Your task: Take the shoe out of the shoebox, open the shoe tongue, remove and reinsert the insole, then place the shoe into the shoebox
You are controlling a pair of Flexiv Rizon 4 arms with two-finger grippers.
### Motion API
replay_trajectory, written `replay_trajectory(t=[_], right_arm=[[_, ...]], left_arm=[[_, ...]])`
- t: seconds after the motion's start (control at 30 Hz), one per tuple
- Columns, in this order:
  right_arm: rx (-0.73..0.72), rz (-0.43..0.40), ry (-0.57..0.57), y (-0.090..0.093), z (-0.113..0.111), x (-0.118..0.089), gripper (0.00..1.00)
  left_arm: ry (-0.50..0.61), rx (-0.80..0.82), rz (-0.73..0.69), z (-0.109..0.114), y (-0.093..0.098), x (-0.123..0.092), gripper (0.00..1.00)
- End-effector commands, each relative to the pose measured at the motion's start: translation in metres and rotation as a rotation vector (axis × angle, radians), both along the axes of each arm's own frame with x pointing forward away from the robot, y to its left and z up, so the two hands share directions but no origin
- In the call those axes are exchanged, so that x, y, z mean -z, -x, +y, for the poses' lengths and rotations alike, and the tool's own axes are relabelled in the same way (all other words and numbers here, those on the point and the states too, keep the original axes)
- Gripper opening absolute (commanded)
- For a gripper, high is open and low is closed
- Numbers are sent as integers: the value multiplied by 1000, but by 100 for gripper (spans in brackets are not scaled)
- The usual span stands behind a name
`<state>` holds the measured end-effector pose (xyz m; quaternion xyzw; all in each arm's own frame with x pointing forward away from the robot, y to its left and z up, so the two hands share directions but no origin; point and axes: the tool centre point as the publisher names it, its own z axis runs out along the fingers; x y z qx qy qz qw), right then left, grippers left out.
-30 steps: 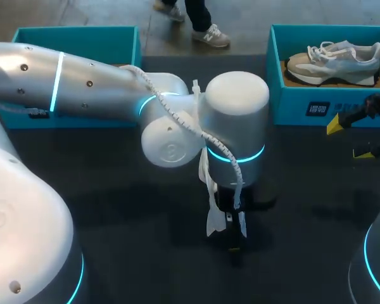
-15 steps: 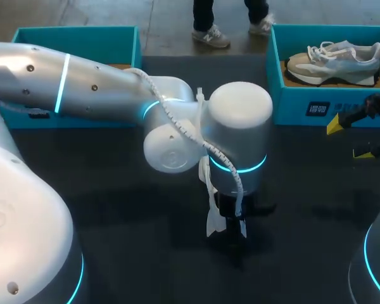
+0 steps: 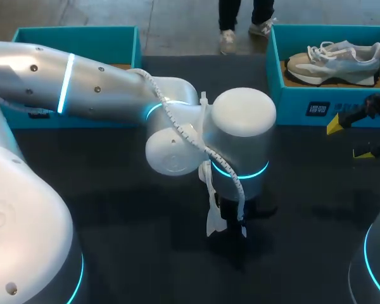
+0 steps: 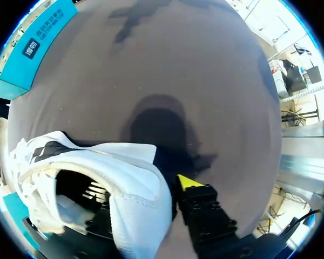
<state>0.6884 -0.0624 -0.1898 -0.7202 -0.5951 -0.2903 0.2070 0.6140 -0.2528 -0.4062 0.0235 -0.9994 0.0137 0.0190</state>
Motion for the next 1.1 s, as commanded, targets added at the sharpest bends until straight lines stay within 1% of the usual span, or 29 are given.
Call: replay_trajectory(t=[0.03,0.33,0.6,0.8,1.1], right_arm=[[2,1,3,0,1,0,100],[2,1,3,0,1,0,100],[2,1,3,0,1,0,100],[2,1,3,0,1,0,100],[2,1,3,0,1,0,100]], left_arm=[[2,-6,-13,2,-3,3,0],[15,-18,-32,6,-9,-3,0],[34,-25,-53,10,-15,-17,0],[46,-3,-41,20,-25,-40,0],[51,30,18,50,-43,-87,0]])
